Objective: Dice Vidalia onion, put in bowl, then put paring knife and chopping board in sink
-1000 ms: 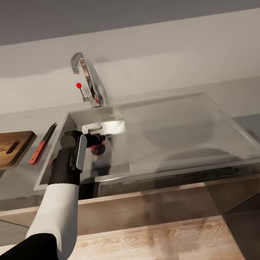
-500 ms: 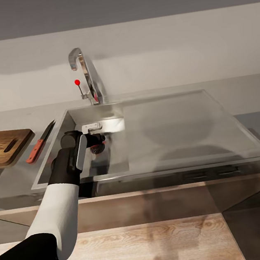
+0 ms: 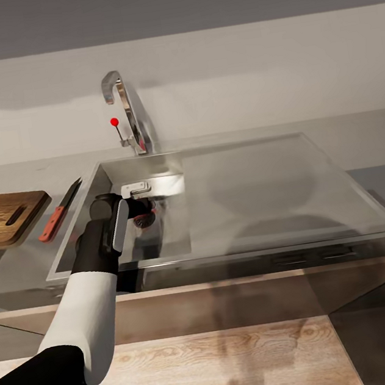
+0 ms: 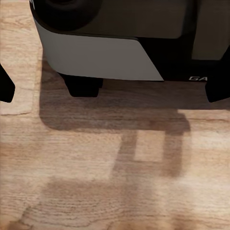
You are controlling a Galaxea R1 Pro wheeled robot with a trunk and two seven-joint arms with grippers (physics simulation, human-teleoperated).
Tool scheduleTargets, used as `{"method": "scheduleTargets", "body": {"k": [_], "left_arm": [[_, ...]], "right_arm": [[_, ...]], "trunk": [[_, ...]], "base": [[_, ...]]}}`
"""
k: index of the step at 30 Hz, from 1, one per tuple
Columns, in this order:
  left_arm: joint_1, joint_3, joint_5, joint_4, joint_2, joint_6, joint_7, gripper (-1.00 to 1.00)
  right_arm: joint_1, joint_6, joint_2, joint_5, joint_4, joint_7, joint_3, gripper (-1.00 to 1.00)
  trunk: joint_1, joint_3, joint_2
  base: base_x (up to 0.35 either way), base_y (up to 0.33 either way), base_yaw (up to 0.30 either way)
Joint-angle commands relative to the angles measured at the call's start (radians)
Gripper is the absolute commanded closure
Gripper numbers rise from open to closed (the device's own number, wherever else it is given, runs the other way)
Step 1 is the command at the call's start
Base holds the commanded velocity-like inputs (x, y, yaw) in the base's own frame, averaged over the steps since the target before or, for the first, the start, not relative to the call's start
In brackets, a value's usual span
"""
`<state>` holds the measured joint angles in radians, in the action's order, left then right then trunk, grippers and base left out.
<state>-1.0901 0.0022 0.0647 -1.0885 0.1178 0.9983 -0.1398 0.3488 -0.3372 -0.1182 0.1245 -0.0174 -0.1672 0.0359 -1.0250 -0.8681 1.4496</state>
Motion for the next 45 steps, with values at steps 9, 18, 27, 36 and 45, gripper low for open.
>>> {"method": "scheduleTargets", "body": {"k": [9, 18, 27, 36, 45], "left_arm": [[0.020, 0.001, 0.011, -0.004, -0.009, 0.003, -0.005, 1.00], [0.021, 0.001, 0.011, -0.016, -0.010, 0.003, -0.006, 1.00], [0.021, 0.001, 0.011, -0.181, -0.011, 0.008, -0.007, 1.00], [0.021, 0.001, 0.011, -0.290, -0.013, 0.011, -0.007, 1.00], [0.021, 0.000, 0.011, -0.308, -0.013, 0.011, -0.007, 1.00]], "right_arm": [[0.000, -0.002, -0.001, 0.010, 0.001, -0.006, 0.004, -1.00], [0.000, -0.002, 0.000, 0.010, 0.001, -0.006, 0.004, -1.00], [0.001, -0.002, -0.001, 0.010, 0.001, -0.006, 0.004, -1.00], [0.001, -0.002, -0.001, 0.010, 0.001, -0.006, 0.004, -1.00], [0.001, -0.005, 0.002, 0.010, 0.001, -0.005, 0.005, -1.00]], "trunk": [[0.000, -0.001, 0.000], [0.000, -0.001, 0.000], [0.000, -0.001, 0.000], [0.000, -0.001, 0.000], [0.000, -0.001, 0.000]], "base": [[0.000, 0.000, 0.000], [0.000, 0.000, 0.000], [0.000, 0.000, 0.000], [0.000, 0.000, 0.000], [0.000, 0.000, 0.000]]}}
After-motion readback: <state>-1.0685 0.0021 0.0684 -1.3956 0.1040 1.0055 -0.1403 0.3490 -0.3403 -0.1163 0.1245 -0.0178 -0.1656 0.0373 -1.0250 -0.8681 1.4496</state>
